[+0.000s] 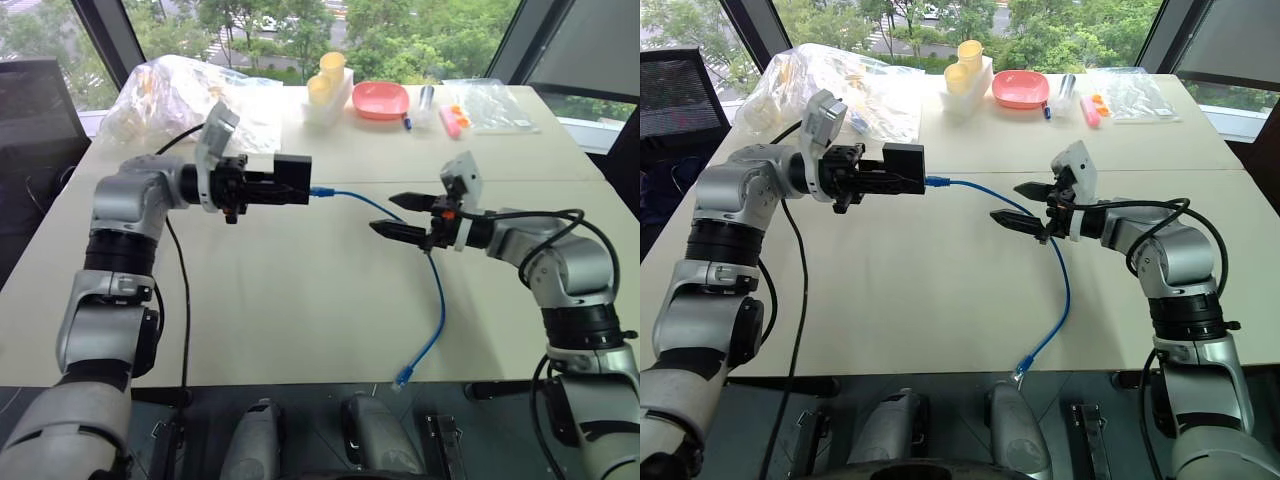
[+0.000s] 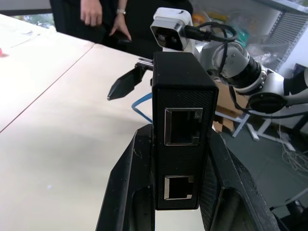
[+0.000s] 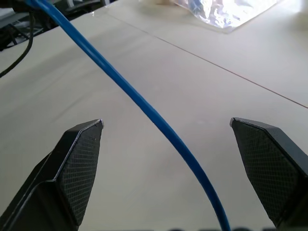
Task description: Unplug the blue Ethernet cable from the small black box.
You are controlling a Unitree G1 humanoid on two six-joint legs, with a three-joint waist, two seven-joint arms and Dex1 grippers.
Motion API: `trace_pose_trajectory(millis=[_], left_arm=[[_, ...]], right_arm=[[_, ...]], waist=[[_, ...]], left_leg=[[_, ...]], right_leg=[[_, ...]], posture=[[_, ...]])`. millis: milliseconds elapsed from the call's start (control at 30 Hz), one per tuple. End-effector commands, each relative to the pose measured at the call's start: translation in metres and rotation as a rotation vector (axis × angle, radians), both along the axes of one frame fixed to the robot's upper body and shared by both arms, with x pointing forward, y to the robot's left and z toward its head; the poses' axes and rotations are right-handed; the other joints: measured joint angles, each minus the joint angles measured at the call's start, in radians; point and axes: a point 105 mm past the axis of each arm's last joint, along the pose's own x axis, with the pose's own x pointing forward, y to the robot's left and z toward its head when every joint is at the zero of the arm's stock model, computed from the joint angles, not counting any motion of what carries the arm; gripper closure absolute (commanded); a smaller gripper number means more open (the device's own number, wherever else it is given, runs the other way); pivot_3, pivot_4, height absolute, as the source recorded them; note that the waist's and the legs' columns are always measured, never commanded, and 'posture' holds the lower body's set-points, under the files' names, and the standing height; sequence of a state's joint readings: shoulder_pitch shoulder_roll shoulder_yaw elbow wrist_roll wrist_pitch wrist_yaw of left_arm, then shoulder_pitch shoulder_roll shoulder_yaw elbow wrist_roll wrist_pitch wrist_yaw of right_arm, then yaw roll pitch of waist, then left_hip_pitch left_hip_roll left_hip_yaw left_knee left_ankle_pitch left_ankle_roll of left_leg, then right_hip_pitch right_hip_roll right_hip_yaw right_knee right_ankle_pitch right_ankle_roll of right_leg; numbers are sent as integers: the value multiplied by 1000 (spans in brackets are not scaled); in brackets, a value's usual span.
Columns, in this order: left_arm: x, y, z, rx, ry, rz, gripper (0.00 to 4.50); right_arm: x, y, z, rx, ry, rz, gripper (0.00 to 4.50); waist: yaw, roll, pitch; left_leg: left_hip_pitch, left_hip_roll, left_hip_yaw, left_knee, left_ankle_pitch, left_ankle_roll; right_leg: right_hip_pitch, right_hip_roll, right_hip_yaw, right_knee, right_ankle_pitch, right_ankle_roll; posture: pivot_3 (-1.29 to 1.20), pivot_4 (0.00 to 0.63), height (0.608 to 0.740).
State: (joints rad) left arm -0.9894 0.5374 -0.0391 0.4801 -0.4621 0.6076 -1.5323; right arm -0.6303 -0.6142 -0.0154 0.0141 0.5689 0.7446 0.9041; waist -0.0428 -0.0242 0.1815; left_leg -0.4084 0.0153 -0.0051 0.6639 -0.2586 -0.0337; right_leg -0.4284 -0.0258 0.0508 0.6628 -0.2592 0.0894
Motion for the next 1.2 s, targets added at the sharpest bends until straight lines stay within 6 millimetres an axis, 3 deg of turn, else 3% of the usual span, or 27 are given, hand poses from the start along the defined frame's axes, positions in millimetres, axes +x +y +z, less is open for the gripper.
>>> trace_pose_trajectory(millis=[33, 167, 600, 1167, 1200], left_arm=[[-7, -8, 3, 7, -34, -51, 3975], [-9, -15, 4, -1, -33, -76, 3975], [-5, -20, 3, -15, -43, -78, 3975], [-6, -25, -1, -19, -40, -96, 3975], [-6, -25, -1, -20, -40, -96, 3975]], right_arm=[[-7, 17, 37, 112, -67, 78, 14], [-9, 31, 44, 139, -64, 124, 14], [-24, 47, 37, 131, -24, 224, 14], [-25, 50, 38, 151, -21, 223, 14], [-23, 50, 38, 154, -20, 216, 253]], waist=[[0, 0, 0], [1, 0, 0], [1, 0, 0], [1, 0, 0], [1, 0, 0]], left_leg=[[0, 0, 0, 0, 0, 0], [0, 0, 0, 0, 0, 0], [0, 0, 0, 0, 0, 0], [0, 0, 0, 0, 0, 0], [0, 0, 0, 0, 0, 0]], right_leg=[[0, 0, 0, 0, 0, 0], [0, 0, 0, 0, 0, 0], [0, 0, 0, 0, 0, 0], [0, 0, 0, 0, 0, 0], [0, 0, 0, 0, 0, 0]], posture=[[0, 150, 735], [0, 150, 735], [0, 150, 735], [0, 150, 735], [0, 150, 735]])
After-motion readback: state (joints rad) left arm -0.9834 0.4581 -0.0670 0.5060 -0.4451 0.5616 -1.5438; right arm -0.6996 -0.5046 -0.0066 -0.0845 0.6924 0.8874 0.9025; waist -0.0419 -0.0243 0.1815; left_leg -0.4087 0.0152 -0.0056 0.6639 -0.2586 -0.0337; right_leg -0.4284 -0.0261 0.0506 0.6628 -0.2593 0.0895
